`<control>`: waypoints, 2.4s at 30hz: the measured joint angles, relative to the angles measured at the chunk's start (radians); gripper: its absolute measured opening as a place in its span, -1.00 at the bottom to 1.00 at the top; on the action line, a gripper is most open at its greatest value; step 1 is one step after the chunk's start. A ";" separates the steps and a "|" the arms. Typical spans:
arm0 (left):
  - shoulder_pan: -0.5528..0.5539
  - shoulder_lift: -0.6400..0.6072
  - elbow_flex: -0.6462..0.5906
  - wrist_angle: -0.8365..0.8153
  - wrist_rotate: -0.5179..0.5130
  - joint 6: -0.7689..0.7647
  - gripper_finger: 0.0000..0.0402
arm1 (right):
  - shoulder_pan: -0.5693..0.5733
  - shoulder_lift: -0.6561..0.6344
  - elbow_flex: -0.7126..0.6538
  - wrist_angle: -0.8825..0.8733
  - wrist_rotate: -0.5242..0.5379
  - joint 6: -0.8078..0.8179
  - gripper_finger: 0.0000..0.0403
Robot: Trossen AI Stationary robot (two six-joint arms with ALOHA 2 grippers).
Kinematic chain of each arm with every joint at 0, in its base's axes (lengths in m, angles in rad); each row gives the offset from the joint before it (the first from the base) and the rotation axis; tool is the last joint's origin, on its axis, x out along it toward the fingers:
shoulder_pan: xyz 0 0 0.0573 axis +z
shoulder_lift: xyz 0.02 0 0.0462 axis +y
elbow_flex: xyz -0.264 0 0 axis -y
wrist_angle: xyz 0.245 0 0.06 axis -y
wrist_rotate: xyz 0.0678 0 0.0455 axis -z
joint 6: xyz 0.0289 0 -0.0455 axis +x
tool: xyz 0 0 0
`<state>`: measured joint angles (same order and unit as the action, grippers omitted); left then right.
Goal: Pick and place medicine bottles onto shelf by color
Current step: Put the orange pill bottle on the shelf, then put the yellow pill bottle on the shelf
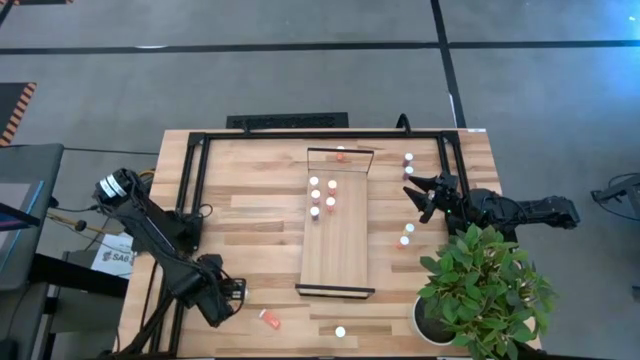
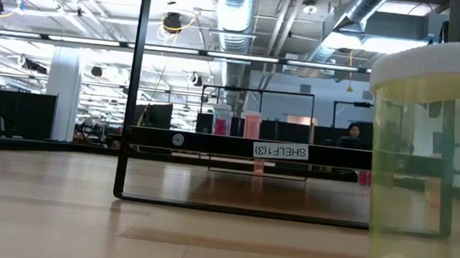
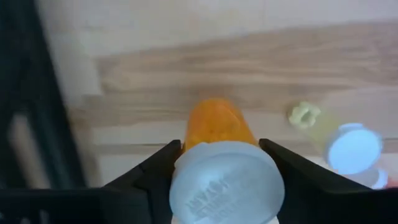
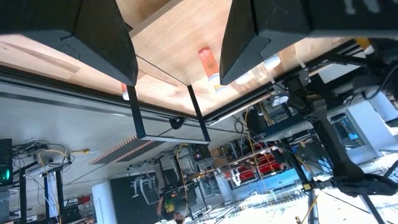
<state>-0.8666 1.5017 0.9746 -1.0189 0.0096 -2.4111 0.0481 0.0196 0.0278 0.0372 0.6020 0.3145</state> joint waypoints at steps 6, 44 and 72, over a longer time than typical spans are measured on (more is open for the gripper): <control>0.077 -0.056 0.088 -0.188 -0.016 0.110 0.13 | 0.000 0.000 0.000 0.000 0.000 0.000 0.24; 0.214 0.020 0.061 0.055 0.038 0.250 0.19 | 0.000 0.000 0.000 -0.002 0.000 0.000 0.24; 0.226 0.136 0.061 0.149 0.090 0.312 -0.37 | 0.000 0.000 0.000 0.000 0.000 0.000 0.24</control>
<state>-0.6402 1.6379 1.0359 -0.8697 0.0993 -2.0995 0.0481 0.0193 0.0279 0.0372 0.6020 0.3144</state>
